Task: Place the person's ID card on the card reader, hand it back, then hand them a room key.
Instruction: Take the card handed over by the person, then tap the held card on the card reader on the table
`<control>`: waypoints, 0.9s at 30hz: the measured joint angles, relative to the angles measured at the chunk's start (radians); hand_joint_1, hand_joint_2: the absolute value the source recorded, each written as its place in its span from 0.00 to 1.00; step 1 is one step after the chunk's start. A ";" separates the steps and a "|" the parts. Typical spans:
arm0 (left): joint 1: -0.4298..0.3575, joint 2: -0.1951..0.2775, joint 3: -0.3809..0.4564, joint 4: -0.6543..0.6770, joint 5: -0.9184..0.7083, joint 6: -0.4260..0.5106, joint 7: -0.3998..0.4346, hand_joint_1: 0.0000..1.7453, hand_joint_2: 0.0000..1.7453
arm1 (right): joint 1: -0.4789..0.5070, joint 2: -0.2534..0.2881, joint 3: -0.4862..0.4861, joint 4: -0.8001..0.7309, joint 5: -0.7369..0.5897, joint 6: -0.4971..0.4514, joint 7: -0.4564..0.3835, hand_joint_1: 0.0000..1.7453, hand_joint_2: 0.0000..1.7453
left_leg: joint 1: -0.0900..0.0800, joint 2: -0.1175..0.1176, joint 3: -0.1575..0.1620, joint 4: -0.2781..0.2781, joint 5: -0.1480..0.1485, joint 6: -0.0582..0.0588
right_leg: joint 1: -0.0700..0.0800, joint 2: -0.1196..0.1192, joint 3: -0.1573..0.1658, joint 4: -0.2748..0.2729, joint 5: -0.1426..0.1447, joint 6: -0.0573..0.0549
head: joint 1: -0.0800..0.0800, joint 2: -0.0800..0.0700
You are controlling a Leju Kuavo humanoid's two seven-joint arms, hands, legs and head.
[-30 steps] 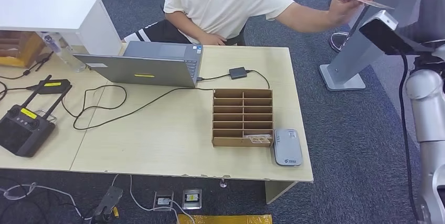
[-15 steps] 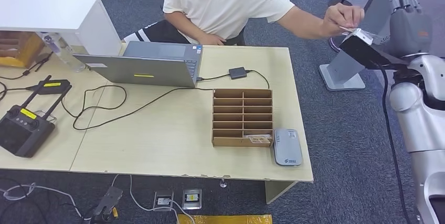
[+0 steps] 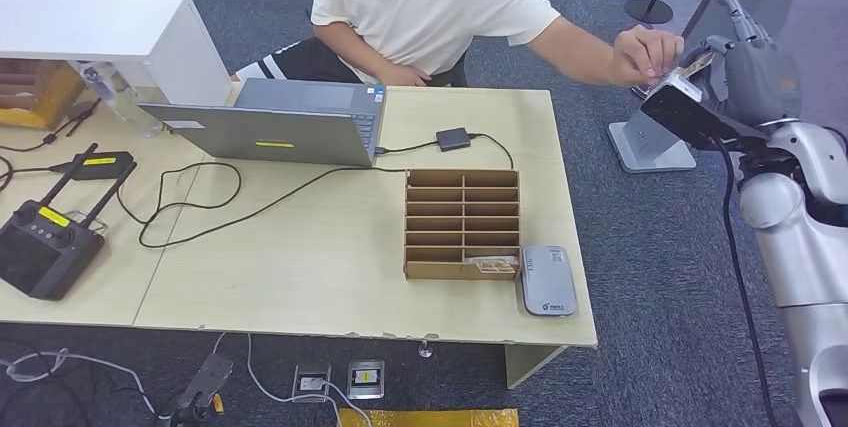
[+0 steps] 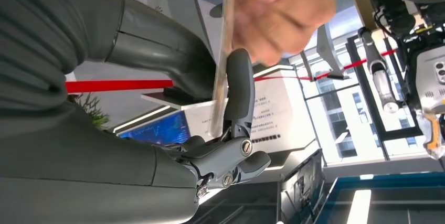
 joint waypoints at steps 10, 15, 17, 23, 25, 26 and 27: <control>0.000 0.009 -0.002 -0.006 0.000 -0.011 0.006 0.00 0.00 | 0.048 -0.014 0.000 -0.062 -0.045 0.062 0.035 1.00 1.00 | 0.000 0.000 0.000 0.000 0.000 0.000 | 0.000 0.000 0.000 0.000 0.000 0.000 | 0.000 0.000; 0.000 0.014 -0.002 -0.011 0.004 -0.019 0.018 0.00 0.00 | 0.109 -0.018 -0.001 -0.094 -0.060 0.081 0.056 1.00 1.00 | 0.000 0.000 0.000 0.000 0.000 0.000 | 0.000 0.000 0.000 0.000 0.000 0.000 | 0.000 0.000; 0.000 0.016 -0.003 -0.014 0.008 -0.020 0.021 0.00 0.00 | 0.140 -0.018 0.000 -0.109 -0.064 0.102 0.066 1.00 1.00 | 0.000 0.000 0.000 0.000 0.000 0.000 | 0.000 0.000 0.000 0.000 0.000 0.000 | 0.000 0.000; -0.001 0.019 -0.003 -0.021 0.008 -0.028 0.033 0.00 0.00 | 0.233 -0.016 0.008 -0.158 -0.063 0.160 0.110 1.00 1.00 | 0.000 0.000 0.000 0.000 0.000 0.000 | 0.000 0.000 0.000 0.000 0.000 0.000 | 0.000 0.000; -0.003 0.019 -0.004 -0.024 0.007 -0.032 0.038 0.00 0.00 | 0.268 -0.013 0.014 -0.173 -0.060 0.165 0.126 1.00 1.00 | 0.001 0.000 -0.001 0.000 0.000 0.000 | 0.001 0.000 0.000 0.000 0.000 0.000 | 0.000 0.000; -0.004 0.019 -0.004 -0.025 0.005 -0.034 0.040 0.00 0.00 | 0.284 -0.011 0.018 -0.178 -0.058 0.166 0.134 1.00 1.00 | 0.001 0.000 -0.001 0.000 0.000 0.000 | 0.001 0.000 0.000 0.000 0.000 0.000 | 0.000 0.000; -0.006 0.019 -0.005 -0.027 0.003 -0.034 0.044 0.00 0.00 | 0.298 -0.008 0.022 -0.183 -0.056 0.166 0.142 1.00 1.00 | 0.001 0.000 -0.001 0.000 0.000 0.000 | 0.001 0.000 0.000 0.000 0.000 0.000 | 0.000 0.000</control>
